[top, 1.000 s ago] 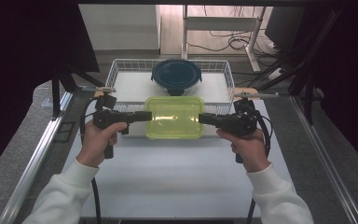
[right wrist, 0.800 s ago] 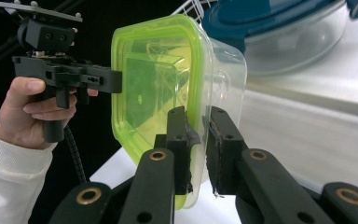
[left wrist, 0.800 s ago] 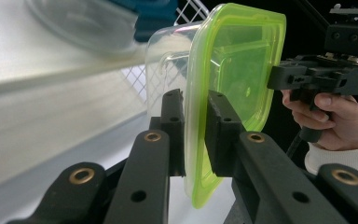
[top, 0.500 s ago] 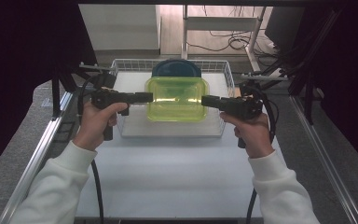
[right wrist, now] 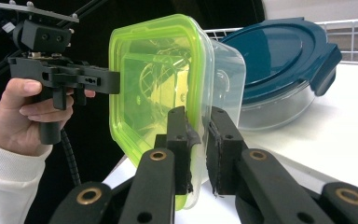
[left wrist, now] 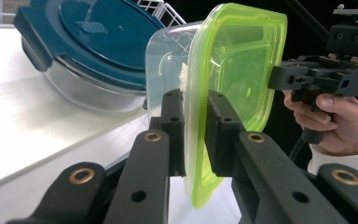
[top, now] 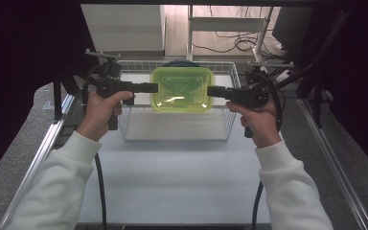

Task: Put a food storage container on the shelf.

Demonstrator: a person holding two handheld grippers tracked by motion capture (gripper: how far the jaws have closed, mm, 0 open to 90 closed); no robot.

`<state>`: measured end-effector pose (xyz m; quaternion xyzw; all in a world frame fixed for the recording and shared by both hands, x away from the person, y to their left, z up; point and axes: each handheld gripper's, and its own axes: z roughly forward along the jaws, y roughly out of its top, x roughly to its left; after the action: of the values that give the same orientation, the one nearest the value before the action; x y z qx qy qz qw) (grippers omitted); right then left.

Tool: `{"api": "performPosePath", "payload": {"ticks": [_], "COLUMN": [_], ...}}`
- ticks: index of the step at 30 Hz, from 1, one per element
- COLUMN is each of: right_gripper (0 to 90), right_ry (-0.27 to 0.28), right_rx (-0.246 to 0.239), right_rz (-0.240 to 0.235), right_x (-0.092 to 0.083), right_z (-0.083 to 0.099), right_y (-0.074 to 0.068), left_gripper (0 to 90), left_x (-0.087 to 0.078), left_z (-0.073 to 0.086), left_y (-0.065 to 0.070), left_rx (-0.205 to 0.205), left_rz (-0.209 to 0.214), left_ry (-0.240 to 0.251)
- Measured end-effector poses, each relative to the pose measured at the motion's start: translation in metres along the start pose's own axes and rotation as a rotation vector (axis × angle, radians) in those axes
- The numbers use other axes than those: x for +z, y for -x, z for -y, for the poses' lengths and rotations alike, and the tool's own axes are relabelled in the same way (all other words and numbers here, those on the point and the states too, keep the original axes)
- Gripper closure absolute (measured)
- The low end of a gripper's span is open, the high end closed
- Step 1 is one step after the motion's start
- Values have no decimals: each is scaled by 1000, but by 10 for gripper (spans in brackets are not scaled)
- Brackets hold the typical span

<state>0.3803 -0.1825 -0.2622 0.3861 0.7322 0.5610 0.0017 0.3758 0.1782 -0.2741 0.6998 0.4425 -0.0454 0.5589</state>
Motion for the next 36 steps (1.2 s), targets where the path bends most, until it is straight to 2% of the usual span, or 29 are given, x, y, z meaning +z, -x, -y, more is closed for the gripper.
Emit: {"api": "performPosePath", "payload": {"ticks": [5, 6, 11, 13, 16, 23, 24, 26, 28, 31, 33, 36], "right_gripper": [794, 795, 794, 794, 794, 794, 794, 793, 788, 782, 772, 748], "right_ry": [1, -4, -9, -11, -11, -26, -29, -41, -50, -41, -37, -33], "right_rx": [14, 22, 30, 32, 24, 56, 61, 81, 111, 173, 198, 226], "right_rz": [-9, -14, -5, 0, 6, 6, 7, 16, 26, 5, 4, 35], "right_x": [7, 10, 15, 18, 21, 29, 31, 35, 39, 43, 46, 52], "right_z": [-11, -17, -30, -41, -51, -61, -62, -63, -62, -63, -65, -67], "right_y": [9, 12, 16, 18, 21, 31, 34, 41, 49, 60, 64, 67], "left_gripper": [795, 796, 798, 798, 799, 798, 798, 798, 794, 787, 785, 773], "left_x": [2, 3, 7, 8, 8, 13, 17, 23, 27, 29, 31, 36], "left_z": [-15, -22, -36, -46, -54, -64, -65, -65, -65, -68, -69, -70], "left_y": [-5, -8, -15, -19, -22, -28, -32, -37, -42, -47, -51, -55], "left_rx": [0, -5, -14, -29, -37, -47, -61, -70, -101, -123, -140, -172], "left_rz": [-14, -16, -22, -19, -26, -38, -41, -51, -26, -11, -13, -28], "left_ry": [-7, -8, -8, -7, -2, -11, -17, -34, -20, -7, 4, 22]}}
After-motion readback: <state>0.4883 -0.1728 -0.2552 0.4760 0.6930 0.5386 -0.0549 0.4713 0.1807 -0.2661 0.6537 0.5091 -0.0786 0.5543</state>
